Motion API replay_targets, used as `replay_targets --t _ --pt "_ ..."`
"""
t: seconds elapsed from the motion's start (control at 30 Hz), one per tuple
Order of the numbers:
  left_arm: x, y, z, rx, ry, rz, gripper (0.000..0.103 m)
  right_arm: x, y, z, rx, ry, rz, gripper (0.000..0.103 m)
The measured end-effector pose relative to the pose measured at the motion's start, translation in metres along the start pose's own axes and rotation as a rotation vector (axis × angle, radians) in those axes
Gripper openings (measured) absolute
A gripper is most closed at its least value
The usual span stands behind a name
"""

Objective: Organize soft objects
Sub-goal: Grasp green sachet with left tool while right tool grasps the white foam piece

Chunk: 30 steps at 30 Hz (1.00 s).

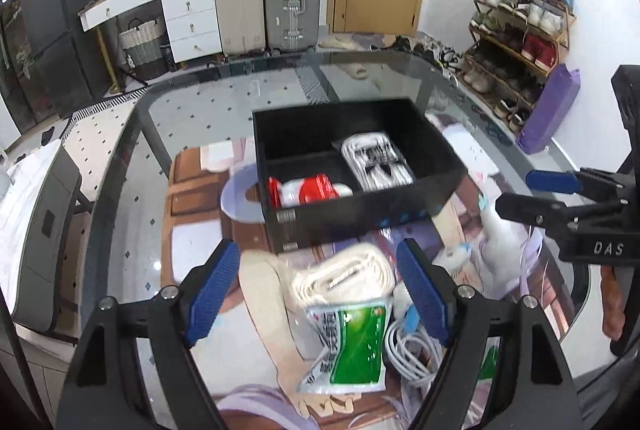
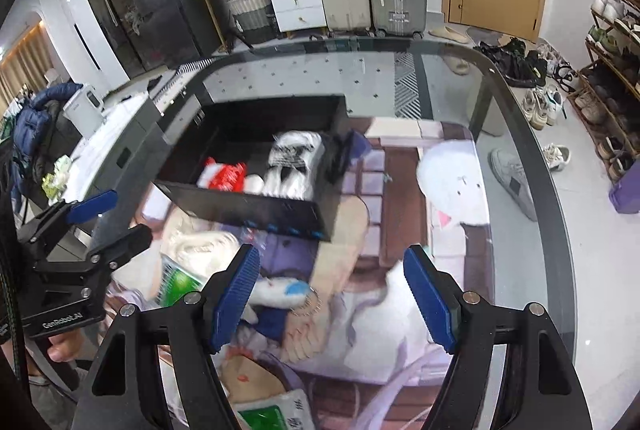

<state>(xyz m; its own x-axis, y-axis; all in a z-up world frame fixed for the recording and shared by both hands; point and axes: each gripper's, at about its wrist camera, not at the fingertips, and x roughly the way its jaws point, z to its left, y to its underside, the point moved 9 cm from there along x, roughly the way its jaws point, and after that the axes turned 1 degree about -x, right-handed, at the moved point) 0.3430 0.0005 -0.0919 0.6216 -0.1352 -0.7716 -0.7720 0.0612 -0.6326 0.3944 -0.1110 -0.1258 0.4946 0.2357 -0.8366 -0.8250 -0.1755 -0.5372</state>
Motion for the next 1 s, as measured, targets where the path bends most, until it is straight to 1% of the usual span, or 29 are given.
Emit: replay_targets --t 0.17,0.37,0.6,0.83,1.0 --pt "0.009 0.017 0.003 0.026 -0.025 0.037 0.081 0.012 0.017 -0.017 0.016 0.007 0.051 0.076" --pt "0.016 0.036 0.002 0.046 -0.017 0.079 0.081 0.029 0.036 -0.035 0.036 0.014 0.112 0.076" --pt "0.022 0.052 -0.008 0.09 -0.024 0.111 0.081 0.038 0.047 -0.048 0.046 0.029 0.142 0.076" --pt "0.03 0.062 -0.02 0.142 -0.02 0.142 0.081 0.043 0.052 -0.05 0.036 0.028 0.159 0.076" --pt "0.042 0.071 -0.017 0.155 -0.034 0.179 0.081 0.047 0.053 -0.05 0.031 0.022 0.168 0.076"
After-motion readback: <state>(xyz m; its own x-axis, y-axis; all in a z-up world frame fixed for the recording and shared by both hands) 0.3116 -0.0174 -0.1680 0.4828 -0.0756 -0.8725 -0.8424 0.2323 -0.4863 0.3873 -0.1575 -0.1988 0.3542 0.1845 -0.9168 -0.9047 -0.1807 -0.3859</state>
